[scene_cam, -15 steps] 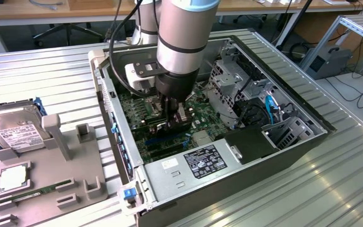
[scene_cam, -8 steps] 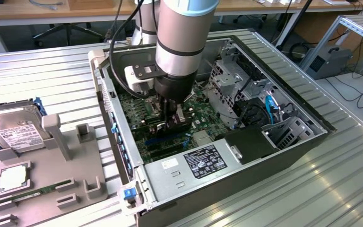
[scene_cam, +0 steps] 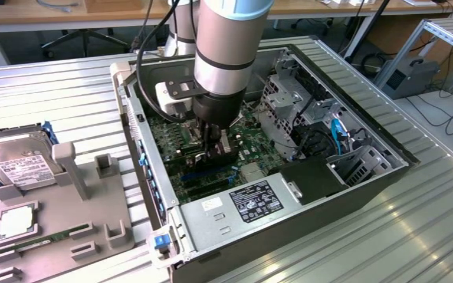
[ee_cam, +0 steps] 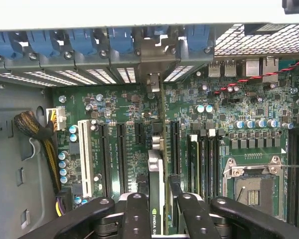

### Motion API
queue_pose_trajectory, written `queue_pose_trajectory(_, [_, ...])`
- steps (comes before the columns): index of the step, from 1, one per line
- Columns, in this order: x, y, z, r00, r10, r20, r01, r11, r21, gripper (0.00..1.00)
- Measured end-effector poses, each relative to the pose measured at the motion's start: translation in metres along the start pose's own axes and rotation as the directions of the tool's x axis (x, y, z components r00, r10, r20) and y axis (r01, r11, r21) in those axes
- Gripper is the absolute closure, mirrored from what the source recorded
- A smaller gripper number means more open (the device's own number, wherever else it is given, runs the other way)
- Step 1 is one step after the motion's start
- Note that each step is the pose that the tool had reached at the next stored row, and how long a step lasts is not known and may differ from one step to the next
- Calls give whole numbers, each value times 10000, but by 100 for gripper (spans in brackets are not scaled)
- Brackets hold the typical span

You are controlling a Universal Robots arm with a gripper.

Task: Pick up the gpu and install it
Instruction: 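Insert the gpu into the slot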

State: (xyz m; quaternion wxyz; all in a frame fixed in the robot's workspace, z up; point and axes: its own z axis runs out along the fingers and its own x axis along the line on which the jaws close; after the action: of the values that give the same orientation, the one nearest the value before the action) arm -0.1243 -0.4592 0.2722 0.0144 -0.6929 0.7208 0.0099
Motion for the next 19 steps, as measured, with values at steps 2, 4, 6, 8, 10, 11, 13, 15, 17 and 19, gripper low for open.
queue_pose_trajectory(2, [0,0,0,10000,0,0,0,10000,0,73])
queue_pose_trajectory(4, [0,0,0,10000,0,0,0,10000,0,73])
queue_pose_trajectory(6, [0,0,0,10000,0,0,0,10000,0,73])
queue_pose_trajectory(8, [0,0,0,10000,0,0,0,10000,0,73])
queue_pose_trajectory(10, [0,0,0,10000,0,0,0,10000,0,73])
queue_pose_trajectory(11, [0,0,0,10000,0,1,0,10000,0,73])
queue_pose_trajectory(13, [0,0,0,10000,-1,0,1,10000,0,73])
queue_pose_trajectory(15, [0,0,0,10000,0,1,0,10000,0,72])
queue_pose_trajectory(17, [0,0,0,10000,0,1,0,10000,0,66])
queue_pose_trajectory(19, [0,0,0,10000,0,1,0,10000,0,66])
